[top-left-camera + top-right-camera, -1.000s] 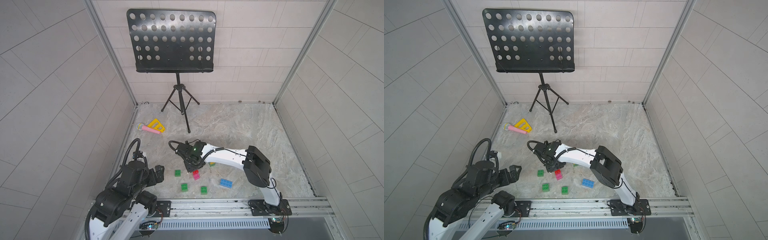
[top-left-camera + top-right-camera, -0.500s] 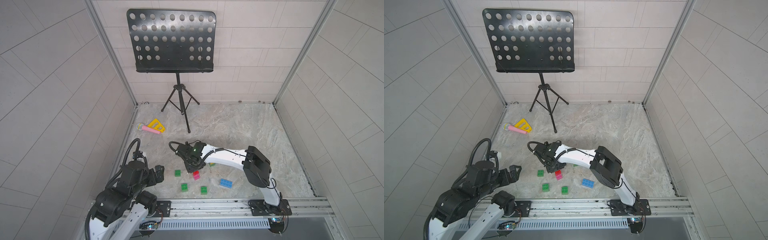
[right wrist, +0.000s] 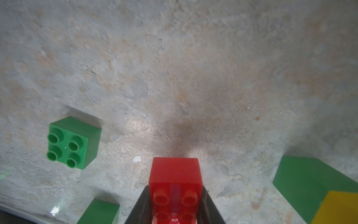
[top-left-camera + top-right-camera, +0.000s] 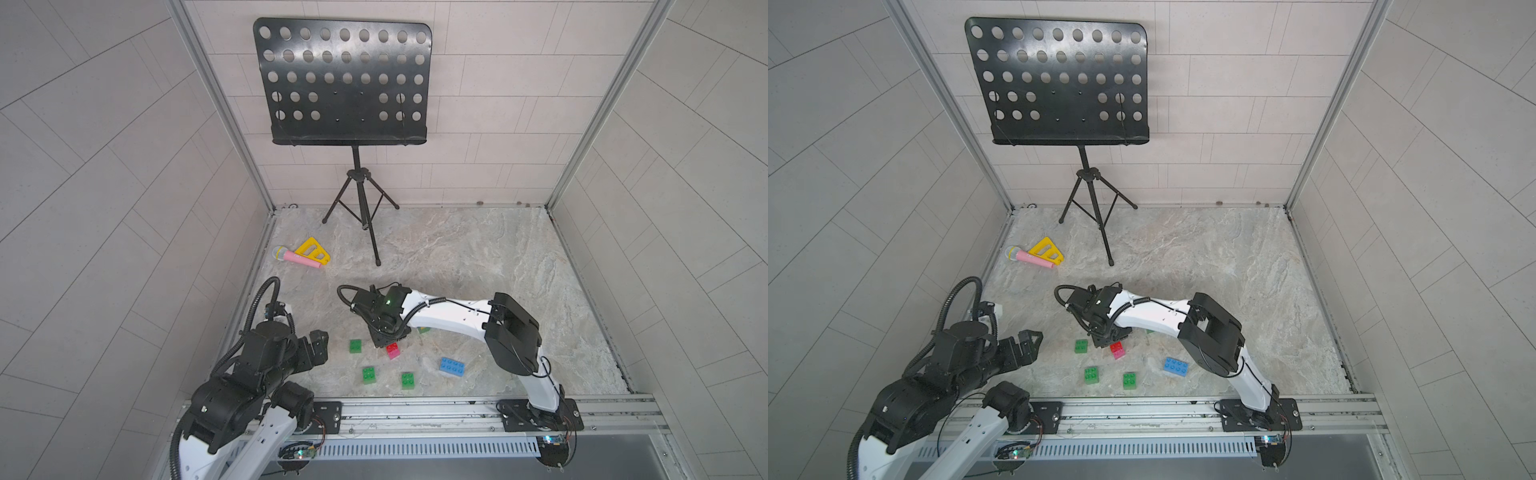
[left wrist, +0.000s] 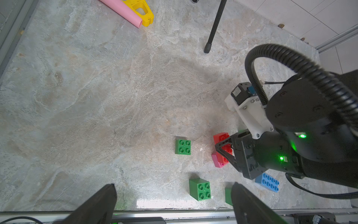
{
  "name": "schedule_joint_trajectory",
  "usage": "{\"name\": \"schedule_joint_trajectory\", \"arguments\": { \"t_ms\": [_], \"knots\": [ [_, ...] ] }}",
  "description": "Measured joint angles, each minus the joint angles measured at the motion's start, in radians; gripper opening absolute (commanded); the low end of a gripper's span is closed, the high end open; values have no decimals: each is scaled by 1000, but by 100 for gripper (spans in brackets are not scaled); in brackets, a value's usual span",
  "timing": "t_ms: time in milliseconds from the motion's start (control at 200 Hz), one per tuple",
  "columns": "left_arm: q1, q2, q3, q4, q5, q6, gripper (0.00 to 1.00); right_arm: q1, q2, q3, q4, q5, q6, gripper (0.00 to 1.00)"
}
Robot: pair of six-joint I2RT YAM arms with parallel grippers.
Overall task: Assemble the letter r with lego
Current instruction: Assemble the lego brick with the lego brick.
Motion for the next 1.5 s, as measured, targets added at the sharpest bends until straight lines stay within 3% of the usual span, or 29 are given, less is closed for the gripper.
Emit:
{"name": "schedule_joint_trajectory", "arguments": {
  "t_ms": [686,1101,1501],
  "knots": [
    [3,0,0,0,0,0,100,17,-48,-131,167,47,0,0],
    [8,0,0,0,6,0,100,71,-179,-360,424,186,-2,0],
    [8,1,0,0,12,0,100,103,-184,-409,509,280,10,0]
  ]
}}
